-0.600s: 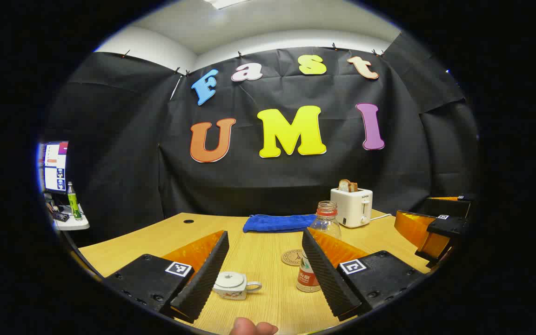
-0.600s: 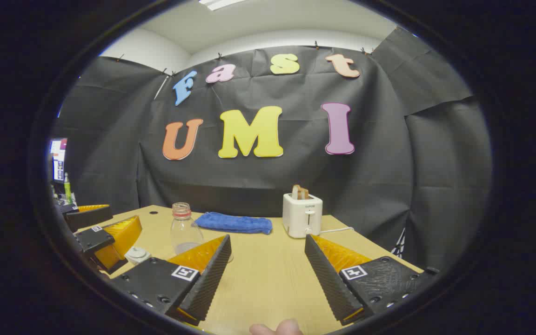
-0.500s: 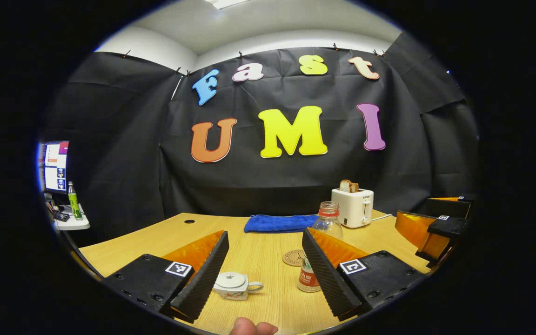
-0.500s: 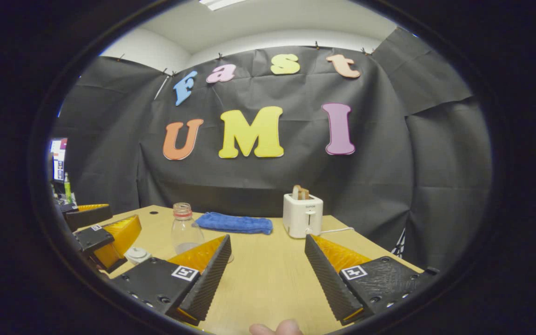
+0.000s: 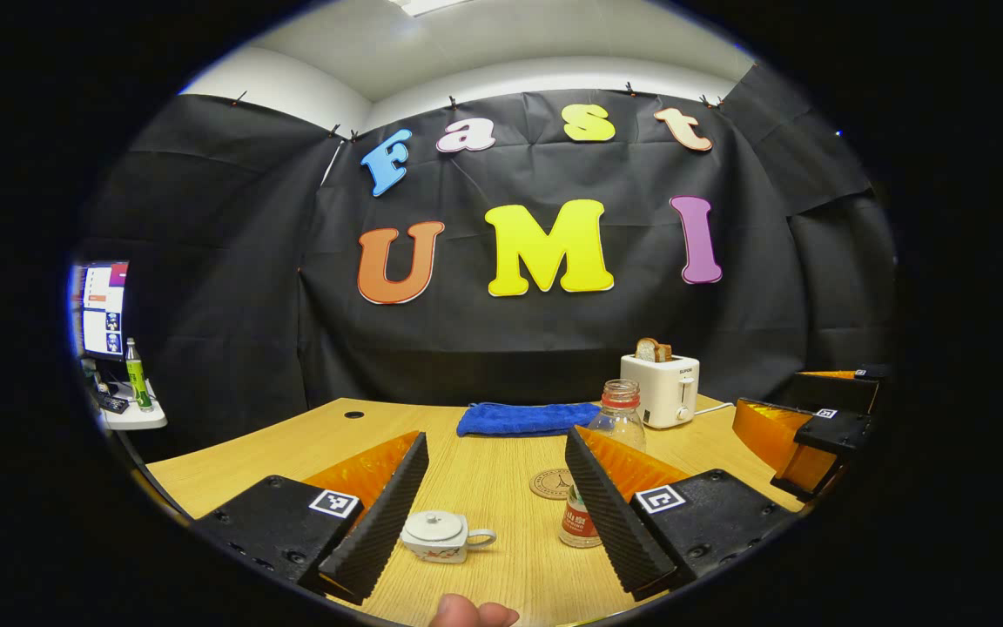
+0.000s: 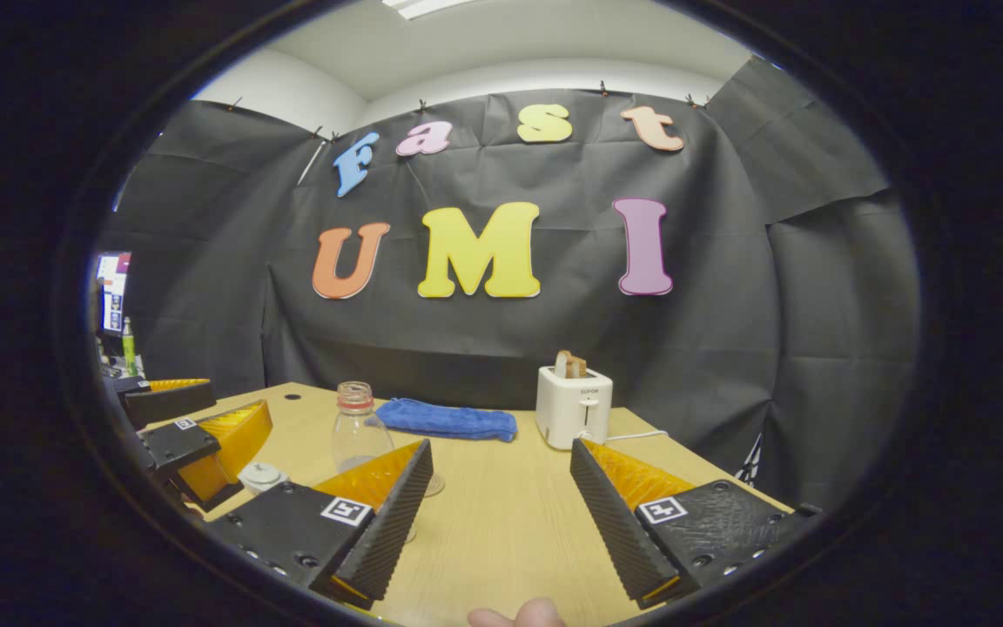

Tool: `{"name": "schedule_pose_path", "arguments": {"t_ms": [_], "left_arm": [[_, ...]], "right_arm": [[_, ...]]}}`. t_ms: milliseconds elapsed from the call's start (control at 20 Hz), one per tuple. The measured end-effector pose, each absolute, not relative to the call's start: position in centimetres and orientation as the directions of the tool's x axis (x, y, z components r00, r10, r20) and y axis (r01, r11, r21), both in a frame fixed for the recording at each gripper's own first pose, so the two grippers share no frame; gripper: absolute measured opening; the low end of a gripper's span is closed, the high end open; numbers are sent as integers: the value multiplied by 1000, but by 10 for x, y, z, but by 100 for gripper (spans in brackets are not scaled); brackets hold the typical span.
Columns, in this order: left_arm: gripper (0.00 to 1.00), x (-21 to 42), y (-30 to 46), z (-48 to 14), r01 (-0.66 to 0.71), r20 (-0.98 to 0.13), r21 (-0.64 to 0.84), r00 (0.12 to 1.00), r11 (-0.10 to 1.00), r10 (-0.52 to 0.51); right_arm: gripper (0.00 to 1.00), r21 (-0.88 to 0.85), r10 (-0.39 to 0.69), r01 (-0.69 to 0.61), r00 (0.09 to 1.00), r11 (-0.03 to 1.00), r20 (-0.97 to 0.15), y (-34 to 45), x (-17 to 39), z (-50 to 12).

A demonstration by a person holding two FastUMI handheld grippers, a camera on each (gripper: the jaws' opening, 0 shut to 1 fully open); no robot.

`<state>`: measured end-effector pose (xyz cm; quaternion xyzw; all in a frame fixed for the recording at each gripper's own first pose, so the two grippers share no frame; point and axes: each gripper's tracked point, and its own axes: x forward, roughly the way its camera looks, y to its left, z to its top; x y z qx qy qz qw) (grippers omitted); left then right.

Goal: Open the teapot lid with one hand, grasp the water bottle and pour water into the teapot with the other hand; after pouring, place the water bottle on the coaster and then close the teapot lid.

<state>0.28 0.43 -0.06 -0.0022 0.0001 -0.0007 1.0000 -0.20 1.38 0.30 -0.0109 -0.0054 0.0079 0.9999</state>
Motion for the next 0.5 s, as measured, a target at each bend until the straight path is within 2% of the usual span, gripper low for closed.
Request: {"name": "schedule_pose_path", "arguments": {"t_ms": [500], "left_arm": [[99, 2, 6, 0, -3, -1, -2, 1000, 1000, 3]], "right_arm": [[95, -15, 12, -12, 1000, 1000, 12, 14, -4, 3]]}}
